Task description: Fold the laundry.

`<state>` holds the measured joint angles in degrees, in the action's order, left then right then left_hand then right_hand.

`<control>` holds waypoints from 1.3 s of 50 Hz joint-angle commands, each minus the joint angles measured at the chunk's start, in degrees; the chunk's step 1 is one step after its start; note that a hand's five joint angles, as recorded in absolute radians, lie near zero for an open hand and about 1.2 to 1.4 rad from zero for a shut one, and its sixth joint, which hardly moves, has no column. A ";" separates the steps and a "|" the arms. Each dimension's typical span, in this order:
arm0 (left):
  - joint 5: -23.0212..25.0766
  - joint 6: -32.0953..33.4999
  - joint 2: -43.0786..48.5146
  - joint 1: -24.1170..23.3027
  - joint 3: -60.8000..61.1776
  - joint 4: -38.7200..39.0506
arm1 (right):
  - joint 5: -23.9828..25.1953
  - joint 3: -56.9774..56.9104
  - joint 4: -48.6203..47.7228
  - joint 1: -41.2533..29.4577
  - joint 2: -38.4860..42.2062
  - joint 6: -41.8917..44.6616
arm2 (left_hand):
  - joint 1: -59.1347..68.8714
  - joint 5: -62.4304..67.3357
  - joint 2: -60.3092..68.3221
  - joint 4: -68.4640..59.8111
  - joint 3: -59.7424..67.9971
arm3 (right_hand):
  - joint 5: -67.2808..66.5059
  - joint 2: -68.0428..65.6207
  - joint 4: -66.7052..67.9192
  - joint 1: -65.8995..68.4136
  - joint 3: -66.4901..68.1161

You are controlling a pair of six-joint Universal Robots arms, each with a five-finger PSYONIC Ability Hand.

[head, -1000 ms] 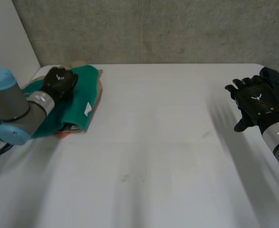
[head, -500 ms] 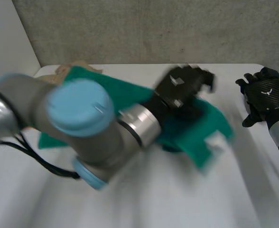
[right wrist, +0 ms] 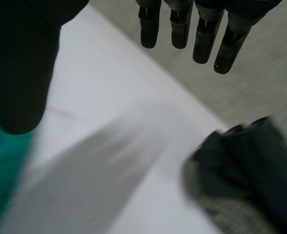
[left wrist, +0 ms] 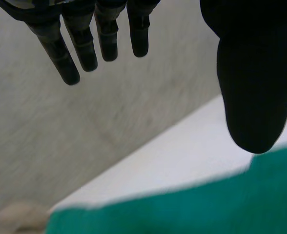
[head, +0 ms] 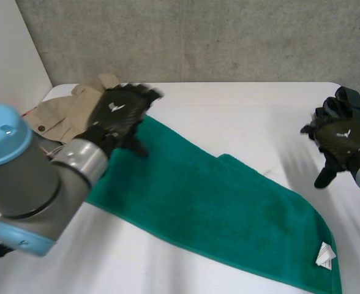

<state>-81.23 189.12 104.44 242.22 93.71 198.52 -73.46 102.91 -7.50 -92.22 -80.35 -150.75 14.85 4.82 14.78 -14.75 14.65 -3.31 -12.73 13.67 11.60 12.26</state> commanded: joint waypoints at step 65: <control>24.89 22.96 11.23 22.75 2.52 -10.26 | 0.25 13.72 5.92 -6.04 -4.90 -0.69 | 19.76 19.79 19.83 -19.87 19.96 | 2.88 2.30 -3.25 -1.18 -1.84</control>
<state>-60.58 211.50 120.02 256.72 88.76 187.67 -73.43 116.75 0.25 -98.46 -85.65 -151.86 32.46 22.50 32.97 -32.71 33.03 -3.31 -12.73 13.67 11.60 12.26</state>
